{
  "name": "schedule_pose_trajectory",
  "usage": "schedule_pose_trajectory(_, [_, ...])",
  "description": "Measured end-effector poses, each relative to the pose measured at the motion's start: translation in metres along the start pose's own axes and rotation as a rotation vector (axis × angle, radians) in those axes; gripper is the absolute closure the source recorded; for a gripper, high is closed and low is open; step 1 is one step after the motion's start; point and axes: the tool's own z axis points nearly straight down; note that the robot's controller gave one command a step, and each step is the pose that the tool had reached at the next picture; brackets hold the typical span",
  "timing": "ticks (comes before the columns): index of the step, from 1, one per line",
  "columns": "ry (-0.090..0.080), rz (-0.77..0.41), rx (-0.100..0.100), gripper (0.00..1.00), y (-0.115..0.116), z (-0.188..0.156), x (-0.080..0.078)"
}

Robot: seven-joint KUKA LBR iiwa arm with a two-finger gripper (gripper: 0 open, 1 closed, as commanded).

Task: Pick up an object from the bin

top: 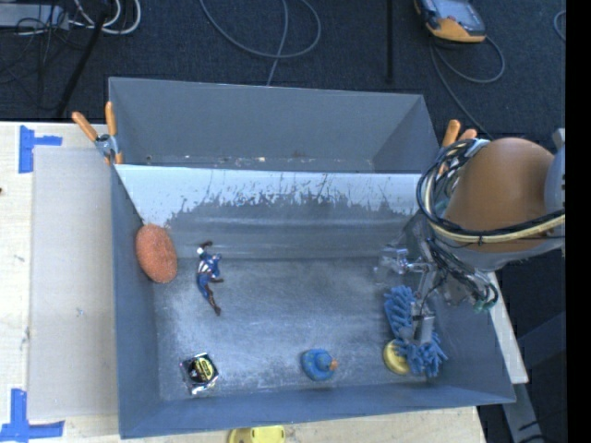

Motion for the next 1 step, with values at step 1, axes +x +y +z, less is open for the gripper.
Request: schedule_pose_trajectory(1, [0.001, -0.062, 0.000, 0.00, -0.0339, 0.0572, 0.0261])
